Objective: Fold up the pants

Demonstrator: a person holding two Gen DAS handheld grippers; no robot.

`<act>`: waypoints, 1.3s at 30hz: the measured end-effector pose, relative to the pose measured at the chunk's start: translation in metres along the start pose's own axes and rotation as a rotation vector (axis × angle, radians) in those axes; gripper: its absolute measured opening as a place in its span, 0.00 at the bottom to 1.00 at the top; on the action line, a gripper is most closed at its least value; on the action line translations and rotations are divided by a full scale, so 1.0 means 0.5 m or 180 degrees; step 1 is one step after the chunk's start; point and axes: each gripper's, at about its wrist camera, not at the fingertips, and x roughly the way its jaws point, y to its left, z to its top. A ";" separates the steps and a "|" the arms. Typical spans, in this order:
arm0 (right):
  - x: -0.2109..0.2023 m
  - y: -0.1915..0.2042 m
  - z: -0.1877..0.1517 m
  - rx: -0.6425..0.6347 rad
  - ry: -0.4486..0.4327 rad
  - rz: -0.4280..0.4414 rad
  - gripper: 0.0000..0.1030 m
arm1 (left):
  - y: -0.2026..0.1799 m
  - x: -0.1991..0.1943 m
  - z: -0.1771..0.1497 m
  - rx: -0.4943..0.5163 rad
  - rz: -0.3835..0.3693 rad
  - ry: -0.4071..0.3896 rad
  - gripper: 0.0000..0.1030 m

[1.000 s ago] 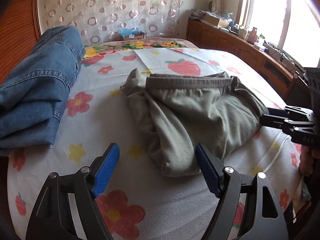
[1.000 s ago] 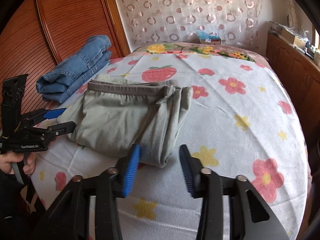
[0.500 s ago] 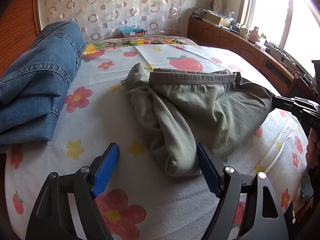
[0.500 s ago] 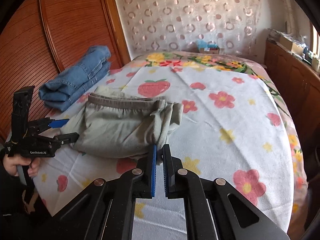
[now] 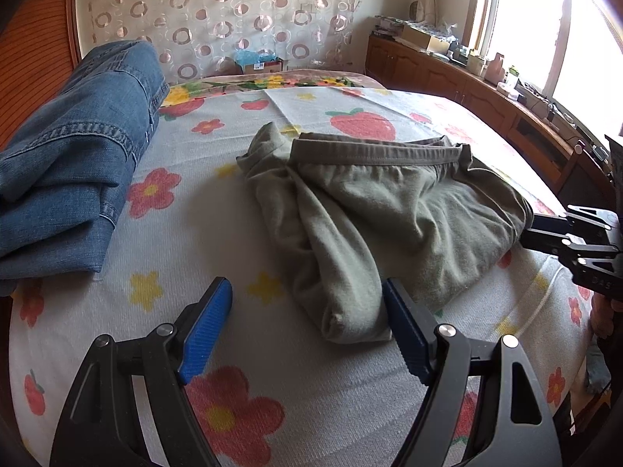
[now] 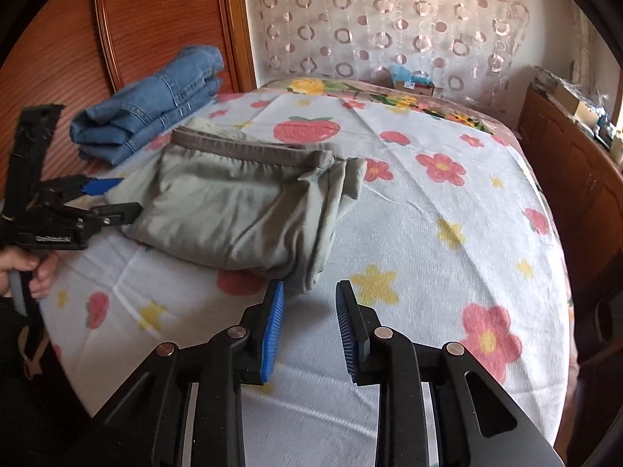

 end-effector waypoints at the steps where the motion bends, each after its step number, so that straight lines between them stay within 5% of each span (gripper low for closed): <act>1: 0.004 0.004 0.003 -0.0040 -0.0002 -0.0026 0.27 | 0.000 0.000 0.000 0.0000 0.0000 0.0000 0.77; 3: 0.017 0.017 0.008 -0.0205 0.0014 -0.0127 0.26 | 0.000 0.000 0.000 0.0001 0.0001 0.0000 0.77; 7: 0.021 0.023 0.011 -0.0339 0.0020 -0.0088 0.06 | 0.000 0.001 0.000 0.0001 0.0001 -0.0001 0.77; 12: -0.030 -0.001 0.027 -0.0165 -0.0355 -0.0223 0.05 | 0.000 0.001 0.000 0.0002 0.0002 0.0000 0.77; 17: -0.004 0.007 0.008 -0.0152 -0.0103 -0.0155 0.05 | 0.000 0.002 -0.001 -0.0006 -0.0003 -0.0006 0.77; 23: -0.025 -0.017 -0.005 0.0084 -0.0128 -0.0141 0.16 | 0.002 0.000 -0.002 -0.0019 -0.0008 -0.0017 0.77; 26: -0.042 -0.021 -0.003 0.0192 -0.0200 -0.0058 0.34 | 0.006 -0.006 -0.003 -0.0020 -0.0032 -0.0034 0.77; 29: -0.049 -0.014 0.001 0.0196 -0.0246 0.0028 0.37 | 0.009 -0.021 -0.003 -0.0029 -0.0126 -0.0084 0.76; 33: -0.030 -0.009 0.014 0.0188 -0.0198 0.0048 0.37 | 0.009 -0.035 0.004 -0.0023 -0.0280 -0.0135 0.70; 39: 0.017 -0.005 0.027 0.0128 -0.0039 -0.0035 0.37 | -0.001 -0.020 0.021 0.0033 -0.0299 -0.0065 0.43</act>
